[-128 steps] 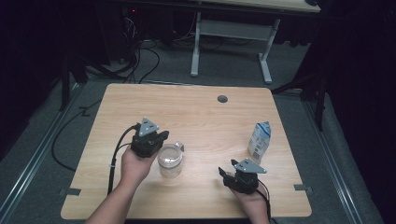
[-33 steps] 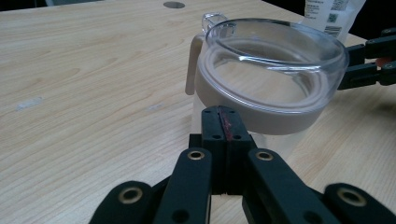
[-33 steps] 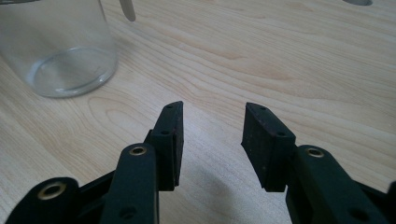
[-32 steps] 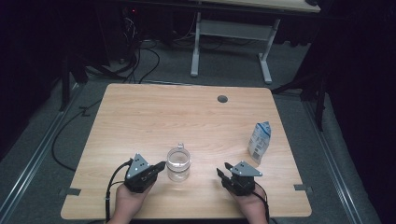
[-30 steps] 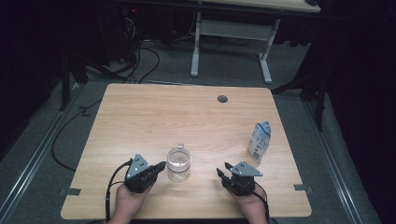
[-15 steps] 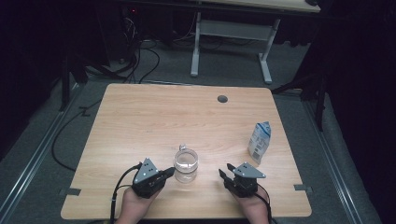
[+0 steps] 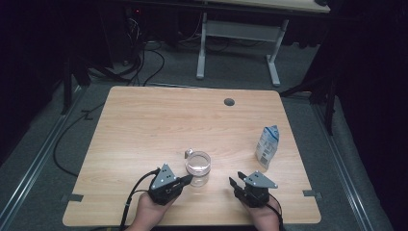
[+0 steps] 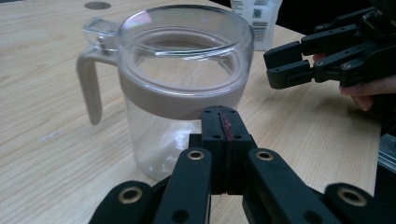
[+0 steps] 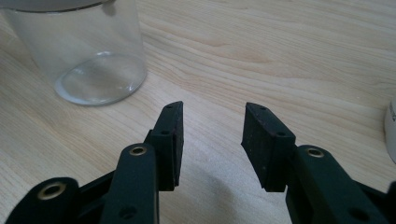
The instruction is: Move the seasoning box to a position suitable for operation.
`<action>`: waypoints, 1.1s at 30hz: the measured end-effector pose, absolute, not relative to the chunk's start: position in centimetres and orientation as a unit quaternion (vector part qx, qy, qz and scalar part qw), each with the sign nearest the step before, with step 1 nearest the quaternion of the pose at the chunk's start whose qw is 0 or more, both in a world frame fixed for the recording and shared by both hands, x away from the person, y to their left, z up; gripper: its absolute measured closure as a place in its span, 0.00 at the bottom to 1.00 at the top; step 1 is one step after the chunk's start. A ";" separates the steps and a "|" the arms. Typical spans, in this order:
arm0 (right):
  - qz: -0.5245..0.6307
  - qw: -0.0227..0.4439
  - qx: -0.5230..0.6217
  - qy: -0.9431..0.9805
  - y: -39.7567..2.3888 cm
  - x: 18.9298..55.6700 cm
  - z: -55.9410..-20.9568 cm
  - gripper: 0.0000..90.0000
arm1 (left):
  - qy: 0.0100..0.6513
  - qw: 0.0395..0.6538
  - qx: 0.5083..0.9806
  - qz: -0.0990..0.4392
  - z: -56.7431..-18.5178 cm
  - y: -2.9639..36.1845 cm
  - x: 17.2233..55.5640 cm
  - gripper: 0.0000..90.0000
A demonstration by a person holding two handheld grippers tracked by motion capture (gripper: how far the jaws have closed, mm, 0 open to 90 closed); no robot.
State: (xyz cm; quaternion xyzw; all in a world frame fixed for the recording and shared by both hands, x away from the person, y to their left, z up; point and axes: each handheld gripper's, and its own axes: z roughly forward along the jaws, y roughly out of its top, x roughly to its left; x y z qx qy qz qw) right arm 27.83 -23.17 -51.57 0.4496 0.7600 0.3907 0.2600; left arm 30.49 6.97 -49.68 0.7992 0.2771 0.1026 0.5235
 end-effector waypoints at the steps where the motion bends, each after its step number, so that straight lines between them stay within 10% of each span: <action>1: 0.390 0.261 0.450 0.760 -23.2 27.8 -51.6 0.65 | 0.276 0.524 0.799 0.102 -49.7 6.8 30.5 1.00; 33: 0.409 0.259 0.444 0.754 -22.5 29.1 -51.0 0.69 | 0.326 0.516 0.783 0.121 -50.6 11.1 31.3 0.99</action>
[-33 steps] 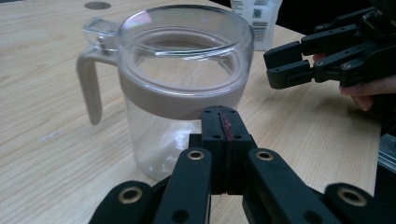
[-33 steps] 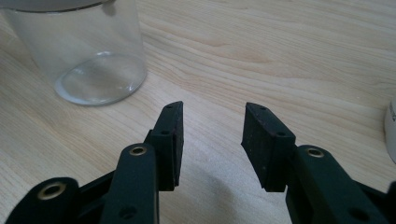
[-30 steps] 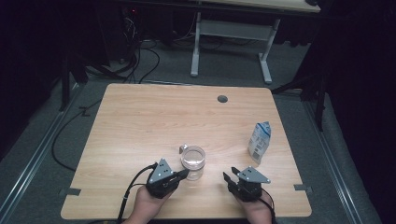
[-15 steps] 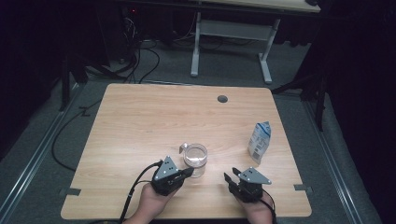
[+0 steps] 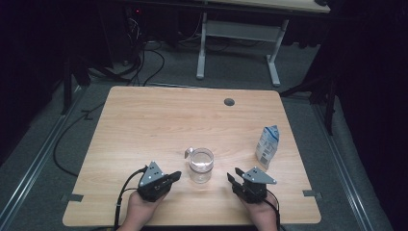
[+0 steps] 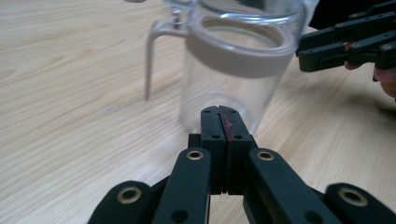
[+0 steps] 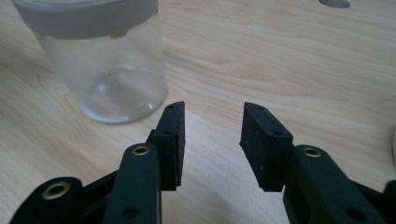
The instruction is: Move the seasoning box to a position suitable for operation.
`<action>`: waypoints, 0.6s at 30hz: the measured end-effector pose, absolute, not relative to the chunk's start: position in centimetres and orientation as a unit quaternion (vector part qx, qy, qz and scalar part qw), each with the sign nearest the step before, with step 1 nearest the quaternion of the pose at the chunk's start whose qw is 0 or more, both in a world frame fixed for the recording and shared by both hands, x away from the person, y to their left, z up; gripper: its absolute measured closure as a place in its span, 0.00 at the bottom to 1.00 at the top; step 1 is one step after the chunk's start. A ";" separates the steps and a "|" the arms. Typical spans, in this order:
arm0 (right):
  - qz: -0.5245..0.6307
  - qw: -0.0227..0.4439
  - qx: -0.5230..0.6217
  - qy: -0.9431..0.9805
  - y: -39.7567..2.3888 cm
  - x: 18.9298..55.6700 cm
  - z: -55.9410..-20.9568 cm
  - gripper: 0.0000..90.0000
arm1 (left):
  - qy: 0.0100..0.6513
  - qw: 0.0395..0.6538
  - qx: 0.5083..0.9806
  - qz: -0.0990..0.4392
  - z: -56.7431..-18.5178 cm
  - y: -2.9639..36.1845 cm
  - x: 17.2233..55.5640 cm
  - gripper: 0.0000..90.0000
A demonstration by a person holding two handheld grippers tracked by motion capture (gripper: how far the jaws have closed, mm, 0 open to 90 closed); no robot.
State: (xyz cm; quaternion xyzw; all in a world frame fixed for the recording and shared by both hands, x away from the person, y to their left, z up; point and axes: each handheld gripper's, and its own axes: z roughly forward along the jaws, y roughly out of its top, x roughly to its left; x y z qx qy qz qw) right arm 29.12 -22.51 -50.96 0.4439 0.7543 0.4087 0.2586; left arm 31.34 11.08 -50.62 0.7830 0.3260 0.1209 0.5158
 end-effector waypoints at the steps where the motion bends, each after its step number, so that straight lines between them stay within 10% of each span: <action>1: 0.408 0.262 0.443 0.754 -22.4 29.3 -50.9 0.71 | 0.332 0.515 0.781 0.121 -50.7 11.4 31.3 0.99; 18: 0.408 0.252 0.420 0.771 -21.2 30.5 -51.0 0.71 | 0.355 0.530 0.758 0.136 -49.6 12.8 32.5 0.98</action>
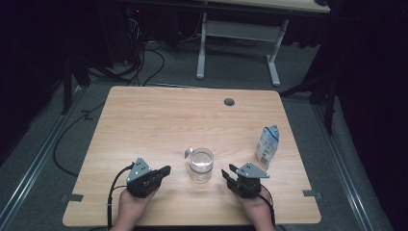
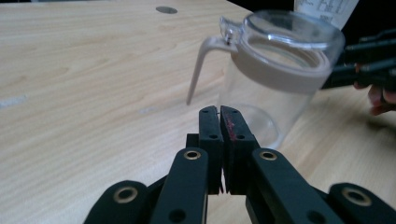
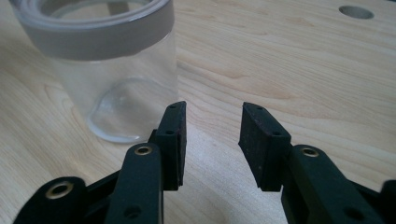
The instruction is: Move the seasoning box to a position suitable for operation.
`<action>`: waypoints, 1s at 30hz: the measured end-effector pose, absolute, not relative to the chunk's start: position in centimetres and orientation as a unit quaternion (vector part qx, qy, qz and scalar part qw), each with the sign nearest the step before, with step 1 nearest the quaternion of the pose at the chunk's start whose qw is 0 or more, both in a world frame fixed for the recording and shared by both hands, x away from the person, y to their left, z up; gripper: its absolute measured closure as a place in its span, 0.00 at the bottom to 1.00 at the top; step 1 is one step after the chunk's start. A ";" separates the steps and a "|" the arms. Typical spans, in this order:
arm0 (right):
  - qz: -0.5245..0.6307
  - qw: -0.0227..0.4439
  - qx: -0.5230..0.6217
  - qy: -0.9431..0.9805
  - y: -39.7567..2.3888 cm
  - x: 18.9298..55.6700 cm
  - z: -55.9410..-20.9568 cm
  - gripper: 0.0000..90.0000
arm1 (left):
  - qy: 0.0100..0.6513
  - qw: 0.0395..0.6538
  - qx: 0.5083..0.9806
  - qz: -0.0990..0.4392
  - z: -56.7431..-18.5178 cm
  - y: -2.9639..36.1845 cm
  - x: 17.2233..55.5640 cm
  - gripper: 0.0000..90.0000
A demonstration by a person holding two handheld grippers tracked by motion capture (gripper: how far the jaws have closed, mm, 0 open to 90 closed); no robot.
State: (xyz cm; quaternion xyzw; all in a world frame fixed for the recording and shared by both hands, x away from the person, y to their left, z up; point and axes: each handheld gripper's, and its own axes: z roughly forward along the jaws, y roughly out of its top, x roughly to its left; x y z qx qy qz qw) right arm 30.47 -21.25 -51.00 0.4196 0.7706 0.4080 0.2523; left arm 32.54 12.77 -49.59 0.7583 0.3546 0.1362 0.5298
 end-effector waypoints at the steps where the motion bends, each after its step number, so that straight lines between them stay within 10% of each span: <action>1: 0.404 0.255 0.416 0.774 -21.2 30.5 -51.0 0.72 | 0.354 0.529 0.759 0.138 -49.4 12.6 32.8 0.98; 30: 0.421 0.253 0.409 0.769 -19.4 31.4 -49.5 0.96 | 0.344 0.529 0.759 0.159 -45.5 7.7 37.8 1.00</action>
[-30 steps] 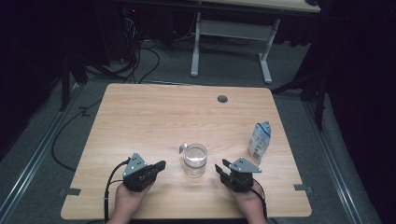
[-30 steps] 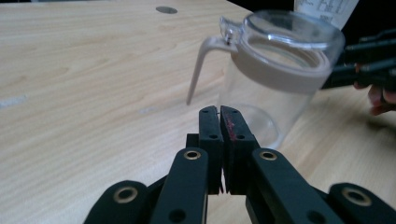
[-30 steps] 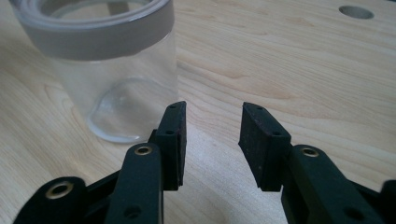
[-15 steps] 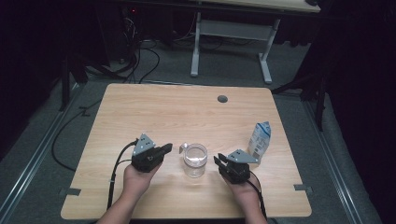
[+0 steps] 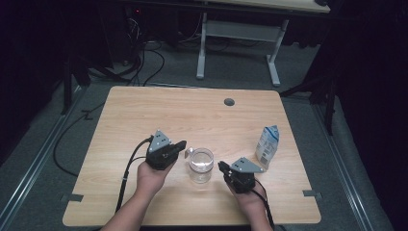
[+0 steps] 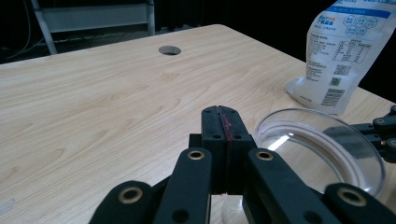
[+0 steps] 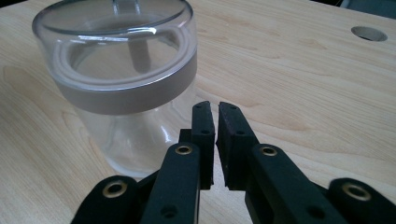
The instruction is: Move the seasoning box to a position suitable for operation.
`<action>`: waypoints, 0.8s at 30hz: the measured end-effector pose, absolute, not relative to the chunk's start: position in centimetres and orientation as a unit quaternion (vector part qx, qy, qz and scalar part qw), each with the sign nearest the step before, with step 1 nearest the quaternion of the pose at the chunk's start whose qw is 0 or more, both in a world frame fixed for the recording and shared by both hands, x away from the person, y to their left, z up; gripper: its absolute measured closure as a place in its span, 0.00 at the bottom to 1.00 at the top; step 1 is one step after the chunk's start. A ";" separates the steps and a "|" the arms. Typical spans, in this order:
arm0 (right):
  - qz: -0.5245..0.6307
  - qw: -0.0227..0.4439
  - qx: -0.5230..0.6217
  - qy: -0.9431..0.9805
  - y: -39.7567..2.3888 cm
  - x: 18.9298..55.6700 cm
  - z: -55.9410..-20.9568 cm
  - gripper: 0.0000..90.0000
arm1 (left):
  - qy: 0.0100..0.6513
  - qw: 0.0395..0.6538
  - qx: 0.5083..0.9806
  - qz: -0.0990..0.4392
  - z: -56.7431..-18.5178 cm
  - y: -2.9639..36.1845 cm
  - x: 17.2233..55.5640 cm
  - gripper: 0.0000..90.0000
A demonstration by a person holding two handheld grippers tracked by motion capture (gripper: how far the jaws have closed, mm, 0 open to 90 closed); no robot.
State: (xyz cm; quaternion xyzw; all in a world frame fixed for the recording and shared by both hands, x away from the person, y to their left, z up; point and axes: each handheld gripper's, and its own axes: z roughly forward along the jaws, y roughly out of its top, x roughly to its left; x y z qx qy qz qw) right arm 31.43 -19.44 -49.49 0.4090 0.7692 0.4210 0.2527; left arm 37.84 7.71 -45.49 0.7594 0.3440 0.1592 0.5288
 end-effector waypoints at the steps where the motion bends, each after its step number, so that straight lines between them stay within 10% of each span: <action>1: 0.421 0.253 0.409 0.769 -19.4 31.4 -49.5 0.96 | 0.343 0.528 0.760 0.160 -45.5 7.5 37.9 1.00; 24: 0.436 0.238 0.407 0.767 -19.6 31.0 -49.1 1.00 | 0.335 0.520 0.767 0.170 -46.0 6.2 38.1 1.00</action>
